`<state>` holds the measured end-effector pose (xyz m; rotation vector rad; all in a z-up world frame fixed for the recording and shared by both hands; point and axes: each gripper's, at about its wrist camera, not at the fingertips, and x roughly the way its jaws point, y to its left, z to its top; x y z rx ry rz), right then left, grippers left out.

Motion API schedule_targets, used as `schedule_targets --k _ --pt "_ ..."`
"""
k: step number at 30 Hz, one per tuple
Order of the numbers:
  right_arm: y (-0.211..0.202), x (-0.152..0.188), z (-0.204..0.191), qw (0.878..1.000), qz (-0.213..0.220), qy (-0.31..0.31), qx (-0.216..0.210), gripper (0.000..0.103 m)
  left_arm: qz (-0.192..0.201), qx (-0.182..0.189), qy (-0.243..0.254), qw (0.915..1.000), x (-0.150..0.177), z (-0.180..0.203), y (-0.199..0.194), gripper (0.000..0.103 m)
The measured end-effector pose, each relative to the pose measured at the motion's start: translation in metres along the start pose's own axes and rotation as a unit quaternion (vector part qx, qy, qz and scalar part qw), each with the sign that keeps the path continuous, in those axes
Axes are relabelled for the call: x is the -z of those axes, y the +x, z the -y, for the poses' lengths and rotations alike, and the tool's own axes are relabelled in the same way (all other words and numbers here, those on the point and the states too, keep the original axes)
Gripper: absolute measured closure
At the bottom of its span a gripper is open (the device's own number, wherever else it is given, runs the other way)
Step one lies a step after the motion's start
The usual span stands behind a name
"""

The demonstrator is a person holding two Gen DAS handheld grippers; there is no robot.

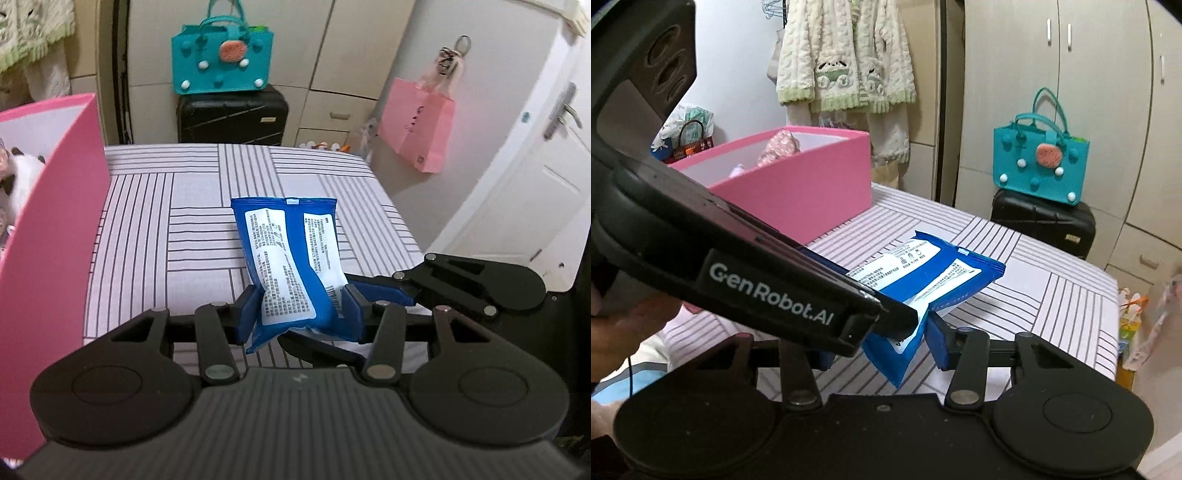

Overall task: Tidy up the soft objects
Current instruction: 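Lift the blue wipe packet with the left gripper and carry it over the box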

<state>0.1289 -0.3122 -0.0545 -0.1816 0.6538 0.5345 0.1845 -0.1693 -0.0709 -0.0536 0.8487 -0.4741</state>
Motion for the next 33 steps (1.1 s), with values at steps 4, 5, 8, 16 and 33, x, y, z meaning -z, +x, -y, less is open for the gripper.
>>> schedule_targets --k 4,5,8,16,33 --pt "-0.020 -0.002 -0.015 1.000 0.011 -0.001 0.011 0.050 0.009 0.012 0.014 0.9998 0.004 0.003 -0.024 0.056" --pt "-0.026 -0.003 -0.020 1.000 0.015 -0.002 0.014 0.050 0.013 0.014 0.017 0.9997 0.005 0.004 -0.030 0.056" --pt "-0.040 -0.004 -0.034 0.999 0.028 -0.012 0.022 0.050 0.021 0.018 0.028 0.9992 0.009 0.005 -0.049 0.056" --pt "-0.070 -0.011 -0.074 0.998 0.052 -0.036 0.023 0.050 0.034 0.030 0.046 0.9979 0.022 0.000 -0.100 0.056" --pt "-0.056 -0.059 -0.149 0.992 0.078 -0.090 -0.038 0.050 0.077 -0.010 0.012 0.9969 0.034 -0.069 -0.176 0.056"
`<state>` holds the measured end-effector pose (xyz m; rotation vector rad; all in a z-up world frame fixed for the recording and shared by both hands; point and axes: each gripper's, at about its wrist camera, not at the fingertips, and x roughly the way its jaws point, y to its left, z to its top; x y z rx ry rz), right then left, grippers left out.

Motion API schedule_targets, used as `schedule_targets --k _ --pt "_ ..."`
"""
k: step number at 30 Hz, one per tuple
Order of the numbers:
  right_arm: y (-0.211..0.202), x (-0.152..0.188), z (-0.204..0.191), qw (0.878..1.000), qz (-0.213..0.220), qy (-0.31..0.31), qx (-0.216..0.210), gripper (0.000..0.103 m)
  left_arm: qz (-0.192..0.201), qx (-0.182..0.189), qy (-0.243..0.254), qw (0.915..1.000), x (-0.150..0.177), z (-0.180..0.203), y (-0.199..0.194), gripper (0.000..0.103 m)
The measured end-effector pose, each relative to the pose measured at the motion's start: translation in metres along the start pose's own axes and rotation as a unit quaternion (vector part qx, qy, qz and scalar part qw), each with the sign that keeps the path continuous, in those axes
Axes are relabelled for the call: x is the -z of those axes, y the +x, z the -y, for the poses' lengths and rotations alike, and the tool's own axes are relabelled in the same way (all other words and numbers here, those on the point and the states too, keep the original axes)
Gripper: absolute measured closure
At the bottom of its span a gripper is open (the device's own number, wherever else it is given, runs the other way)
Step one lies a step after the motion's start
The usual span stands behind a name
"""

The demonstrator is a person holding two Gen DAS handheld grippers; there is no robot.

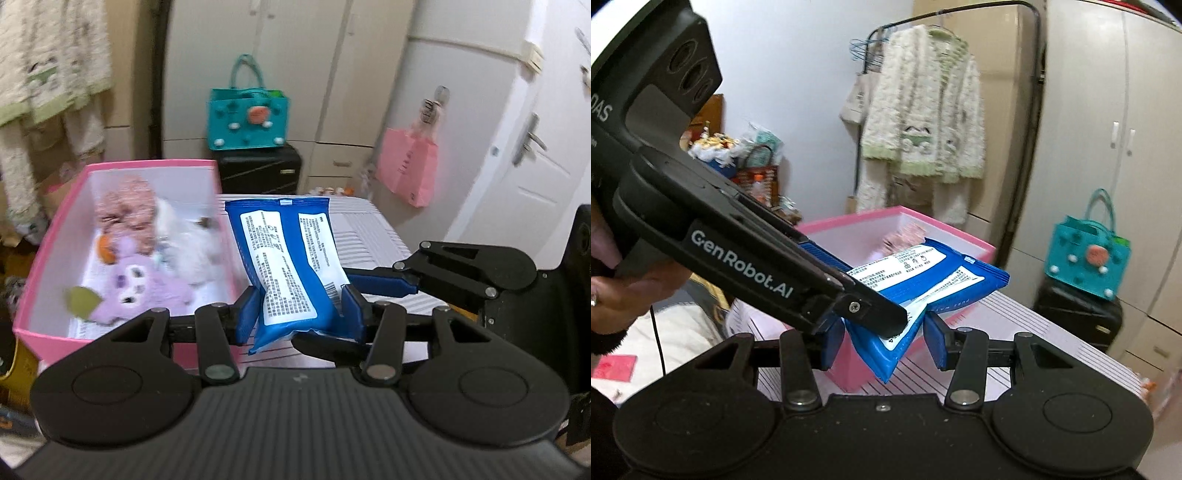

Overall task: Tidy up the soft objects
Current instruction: 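Lift the blue wipe packet with the left gripper and carry it over the box, then lower the wipe packet into the box and open the left gripper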

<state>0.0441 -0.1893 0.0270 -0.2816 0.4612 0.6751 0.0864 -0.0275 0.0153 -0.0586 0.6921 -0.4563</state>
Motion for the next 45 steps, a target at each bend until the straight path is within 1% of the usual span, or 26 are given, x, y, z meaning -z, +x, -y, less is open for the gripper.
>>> schedule_targets --k 1,5,10,13,16,21,25,26,29,32,33,36,40,45 --pt "0.006 -0.004 -0.002 1.000 0.000 0.001 -0.008 0.050 -0.002 -0.007 -0.008 0.9999 -0.002 -0.009 -0.002 0.056" --pt "0.037 -0.021 -0.004 0.999 -0.006 0.018 -0.047 0.050 -0.012 -0.033 -0.013 0.9993 -0.010 -0.037 -0.004 0.056" --pt "0.082 -0.038 -0.004 0.994 -0.033 0.047 -0.088 0.050 -0.026 -0.054 -0.047 0.9971 -0.017 -0.077 0.007 0.056" --pt "0.104 -0.044 -0.004 0.991 -0.050 0.054 -0.109 0.050 -0.034 -0.056 -0.069 0.9955 -0.019 -0.099 0.013 0.056" --pt "0.121 -0.048 -0.005 0.989 -0.066 0.043 -0.125 0.050 -0.046 -0.054 -0.083 0.9940 -0.020 -0.117 0.020 0.055" --pt "0.145 -0.050 0.000 0.981 -0.102 0.050 -0.155 0.050 -0.073 -0.063 -0.082 0.9920 -0.021 -0.131 0.034 0.055" --pt "0.160 -0.051 0.002 0.977 -0.122 0.052 -0.167 0.050 -0.115 -0.059 -0.074 0.9889 -0.029 -0.140 0.047 0.053" --pt "0.162 -0.051 0.003 0.977 -0.125 0.054 -0.166 0.050 -0.119 -0.058 -0.073 0.9885 -0.030 -0.141 0.049 0.049" --pt "0.163 -0.049 0.004 0.981 -0.130 0.044 -0.138 0.049 -0.117 -0.056 -0.069 0.9892 -0.032 -0.140 0.050 0.044" --pt "0.158 -0.046 -0.002 0.987 -0.131 0.014 -0.091 0.049 -0.094 -0.064 -0.054 0.9920 -0.030 -0.136 0.044 0.036" --pt "0.155 -0.044 -0.003 0.988 -0.130 0.010 -0.079 0.049 -0.088 -0.069 -0.050 0.9925 -0.028 -0.134 0.042 0.036" --pt "0.146 -0.044 0.000 0.989 -0.125 0.021 -0.070 0.049 -0.075 -0.077 -0.054 0.9928 -0.024 -0.134 0.038 0.035" --pt "0.125 -0.047 0.009 0.991 -0.109 0.039 -0.063 0.049 -0.058 -0.090 -0.060 0.9925 -0.021 -0.134 0.030 0.033" --pt "0.099 -0.049 0.019 0.992 -0.092 0.066 -0.051 0.046 -0.047 -0.097 -0.056 0.9926 -0.022 -0.129 0.021 0.031"
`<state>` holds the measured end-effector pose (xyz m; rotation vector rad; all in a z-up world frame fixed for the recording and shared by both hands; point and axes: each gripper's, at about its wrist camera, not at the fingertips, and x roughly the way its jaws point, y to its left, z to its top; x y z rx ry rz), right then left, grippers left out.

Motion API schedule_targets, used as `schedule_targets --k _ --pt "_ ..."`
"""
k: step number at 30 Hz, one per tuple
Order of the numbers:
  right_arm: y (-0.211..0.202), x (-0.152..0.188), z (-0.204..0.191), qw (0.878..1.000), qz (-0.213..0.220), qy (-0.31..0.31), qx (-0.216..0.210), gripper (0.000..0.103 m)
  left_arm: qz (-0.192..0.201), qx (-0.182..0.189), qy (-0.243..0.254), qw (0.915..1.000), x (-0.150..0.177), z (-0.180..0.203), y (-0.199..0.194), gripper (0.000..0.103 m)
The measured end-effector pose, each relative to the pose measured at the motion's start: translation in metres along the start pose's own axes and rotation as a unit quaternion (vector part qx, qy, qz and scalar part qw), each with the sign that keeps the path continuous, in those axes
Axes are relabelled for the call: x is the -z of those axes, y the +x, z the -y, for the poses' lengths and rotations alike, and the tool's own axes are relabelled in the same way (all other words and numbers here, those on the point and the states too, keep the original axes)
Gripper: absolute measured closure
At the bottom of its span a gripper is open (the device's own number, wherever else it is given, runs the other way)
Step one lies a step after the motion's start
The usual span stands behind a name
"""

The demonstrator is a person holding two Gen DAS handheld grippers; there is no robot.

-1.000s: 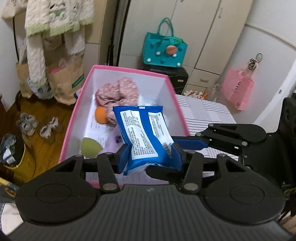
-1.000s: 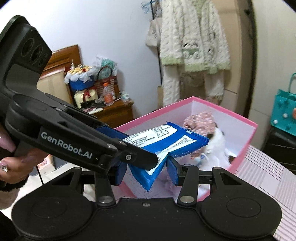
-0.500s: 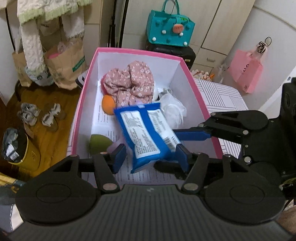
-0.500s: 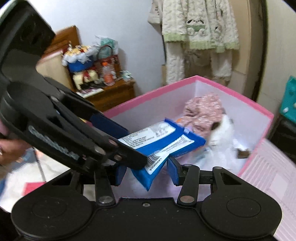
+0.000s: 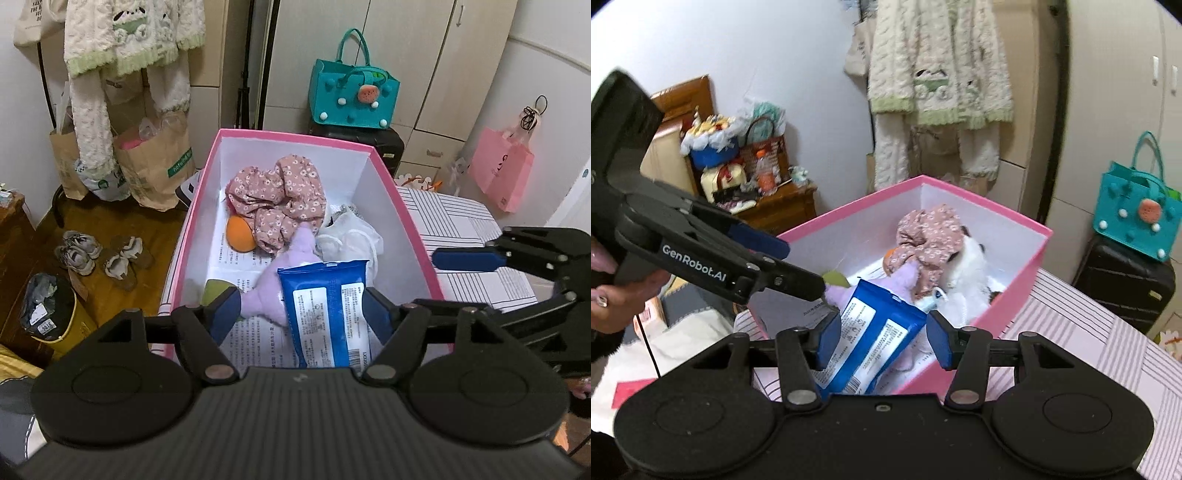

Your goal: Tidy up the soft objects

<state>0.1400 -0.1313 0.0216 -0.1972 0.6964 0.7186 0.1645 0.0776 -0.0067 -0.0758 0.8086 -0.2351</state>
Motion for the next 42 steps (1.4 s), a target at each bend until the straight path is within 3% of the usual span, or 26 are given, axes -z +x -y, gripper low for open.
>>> schedule_targets --k 5,10,16,21,26,29,37,42 --pt "-0.023 0.003 0.003 1.000 0.007 0.028 0.009 0.046 0.014 0.000 0.021 0.9997 0.002 0.014 -0.017 0.030" --pt "-0.050 0.006 -0.001 0.999 0.014 0.038 0.027 0.040 0.035 -0.001 0.050 0.9982 0.004 0.031 -0.045 0.027" --pt "-0.083 0.014 -0.008 0.997 0.023 0.049 0.053 0.024 0.050 -0.006 0.078 0.9957 0.007 0.047 -0.069 0.019" --pt "-0.104 0.019 -0.012 0.994 0.007 0.065 0.090 0.004 0.039 0.000 0.081 0.9959 0.008 0.059 -0.077 0.001" --pt "-0.114 0.019 -0.017 0.984 -0.032 0.071 0.158 0.003 -0.005 -0.019 0.075 0.9970 0.011 0.070 -0.075 0.001" --pt "-0.122 0.025 -0.016 0.980 -0.022 0.082 0.181 0.003 -0.024 -0.033 0.070 0.9967 0.014 0.075 -0.072 0.001" --pt "-0.142 0.037 -0.003 0.971 -0.003 0.181 0.153 0.003 -0.059 -0.042 0.067 0.9952 0.022 0.078 -0.063 0.001" --pt "-0.145 0.042 -0.013 0.971 -0.004 0.169 0.168 0.003 -0.055 -0.049 0.070 0.9948 0.023 0.080 -0.059 0.001"
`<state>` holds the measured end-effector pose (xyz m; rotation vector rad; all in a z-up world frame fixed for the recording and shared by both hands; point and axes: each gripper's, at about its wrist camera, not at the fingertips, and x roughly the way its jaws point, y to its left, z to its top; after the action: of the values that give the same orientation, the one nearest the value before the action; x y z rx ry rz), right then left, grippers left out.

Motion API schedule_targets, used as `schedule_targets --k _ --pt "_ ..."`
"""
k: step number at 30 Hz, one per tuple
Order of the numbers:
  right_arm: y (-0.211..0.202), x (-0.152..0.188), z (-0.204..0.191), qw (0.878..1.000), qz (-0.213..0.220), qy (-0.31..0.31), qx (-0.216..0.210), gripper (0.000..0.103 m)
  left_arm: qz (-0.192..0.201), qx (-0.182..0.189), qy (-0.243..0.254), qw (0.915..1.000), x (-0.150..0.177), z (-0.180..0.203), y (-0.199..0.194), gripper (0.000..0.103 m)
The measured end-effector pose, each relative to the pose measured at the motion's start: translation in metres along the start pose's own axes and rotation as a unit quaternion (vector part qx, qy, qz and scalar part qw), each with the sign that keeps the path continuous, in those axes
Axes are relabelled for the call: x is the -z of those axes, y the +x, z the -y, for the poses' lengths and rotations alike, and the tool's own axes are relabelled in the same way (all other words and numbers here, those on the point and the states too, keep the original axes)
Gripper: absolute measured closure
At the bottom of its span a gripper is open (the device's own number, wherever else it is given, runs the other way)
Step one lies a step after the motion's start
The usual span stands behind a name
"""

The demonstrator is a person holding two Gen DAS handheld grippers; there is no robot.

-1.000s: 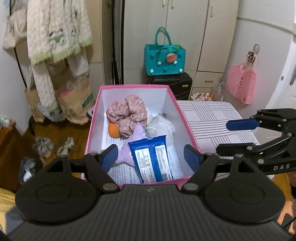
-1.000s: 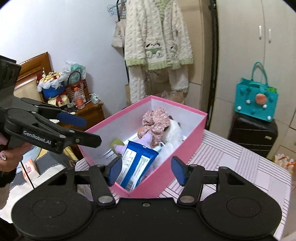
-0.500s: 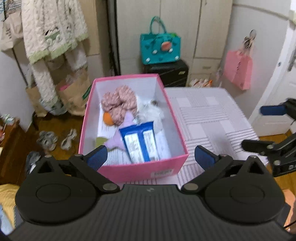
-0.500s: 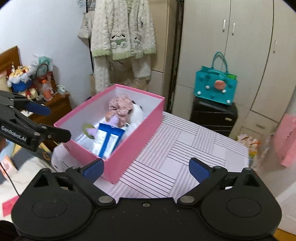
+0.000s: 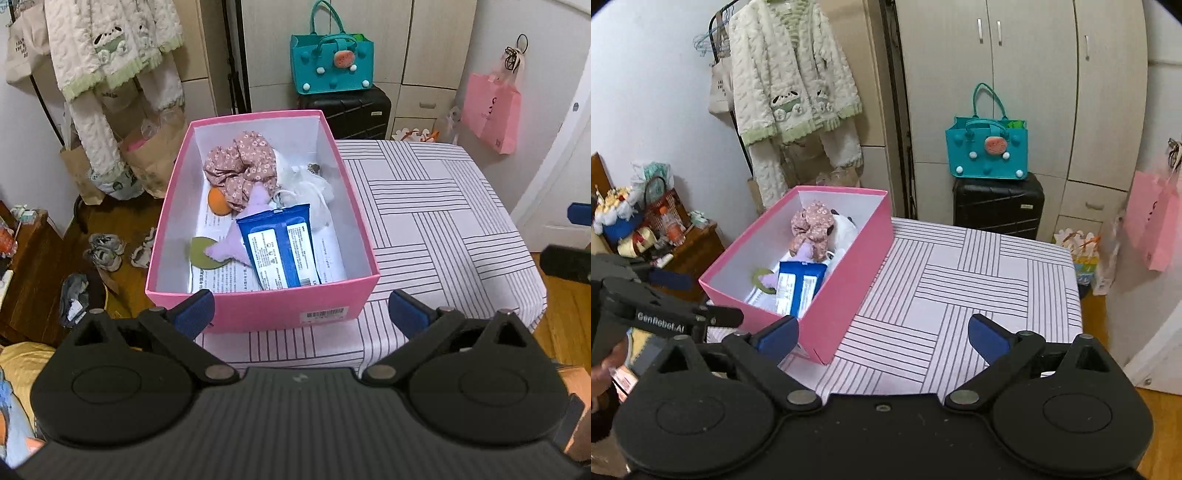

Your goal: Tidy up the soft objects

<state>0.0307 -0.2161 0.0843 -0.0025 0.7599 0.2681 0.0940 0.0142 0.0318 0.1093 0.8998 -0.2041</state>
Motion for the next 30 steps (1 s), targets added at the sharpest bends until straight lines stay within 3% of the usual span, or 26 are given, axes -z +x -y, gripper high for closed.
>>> schedule_targets --k 7,11,16,22,27,30 --pt "-0.006 0.006 -0.009 1.000 0.004 -0.016 0.003 0.003 0.009 -0.007 0.011 0.9999 0.002 0.009 -0.003 0.001" --pt "-0.009 0.011 -0.012 1.000 0.008 -0.020 0.007 0.003 0.030 -0.040 0.030 0.9983 0.007 0.021 -0.006 0.001" --pt "-0.009 0.016 -0.015 1.000 0.014 -0.020 0.014 0.003 0.032 -0.021 0.030 0.9988 0.014 0.027 -0.005 0.001" --pt "-0.012 0.024 -0.016 0.999 0.024 -0.025 0.040 0.003 0.054 -0.030 0.026 0.9977 0.023 0.034 -0.007 0.001" --pt "-0.023 0.035 -0.017 0.994 0.054 -0.040 0.083 0.003 0.070 -0.020 0.006 0.9974 0.031 0.036 -0.011 0.001" --pt "-0.028 0.040 -0.015 0.994 0.063 -0.031 0.088 0.003 0.081 -0.015 0.007 0.9966 0.036 0.038 -0.013 0.001"
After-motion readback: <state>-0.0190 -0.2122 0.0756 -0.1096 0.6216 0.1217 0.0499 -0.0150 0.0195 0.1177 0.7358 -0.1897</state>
